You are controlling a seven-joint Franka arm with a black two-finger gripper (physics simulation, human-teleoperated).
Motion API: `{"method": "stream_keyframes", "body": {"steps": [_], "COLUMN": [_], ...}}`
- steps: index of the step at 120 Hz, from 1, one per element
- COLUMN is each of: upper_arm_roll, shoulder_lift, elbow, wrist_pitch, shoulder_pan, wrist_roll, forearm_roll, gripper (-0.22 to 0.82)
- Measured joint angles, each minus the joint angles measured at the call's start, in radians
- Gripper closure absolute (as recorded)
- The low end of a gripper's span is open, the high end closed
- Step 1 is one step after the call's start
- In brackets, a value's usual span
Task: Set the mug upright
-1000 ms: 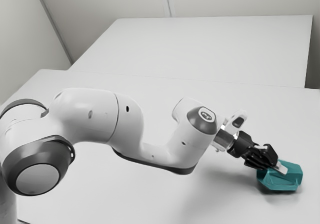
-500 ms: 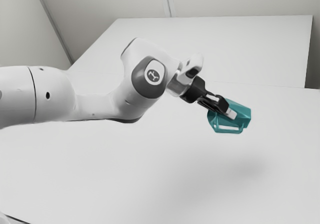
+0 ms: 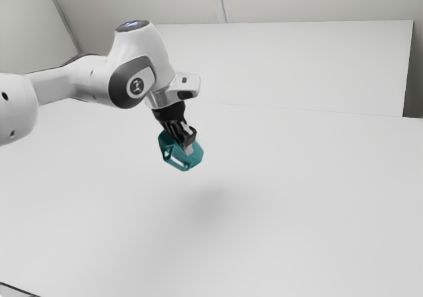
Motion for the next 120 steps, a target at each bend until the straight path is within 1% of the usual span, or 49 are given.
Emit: {"method": "stream_keyframes", "body": {"steps": [12, 20, 48, 97, 108, 120], "upper_arm_roll": [0.001, 0.000, 0.011, 0.010, 0.010, 0.009], "shoulder_lift": [-0.008, -0.006, 0.018, 0.099, 0.120, 0.145], "elbow": [-0.032, -0.044, -0.055, -0.054, -0.056, -0.056], "wrist_pitch": [-0.044, -0.062, -0.077, 0.056, 0.076, 0.098], "shoulder_pan": [-0.049, -0.056, 0.043, 0.170, 0.169, 0.128], "wrist_roll": [-0.045, -0.071, -0.135, -0.172, -0.176, -0.180], "forearm_roll": [0.065, 0.101, 0.180, 0.192, 0.188, 0.188], "gripper": [0.79, 0.79, 0.79, 0.79, 0.79, 0.79]}}
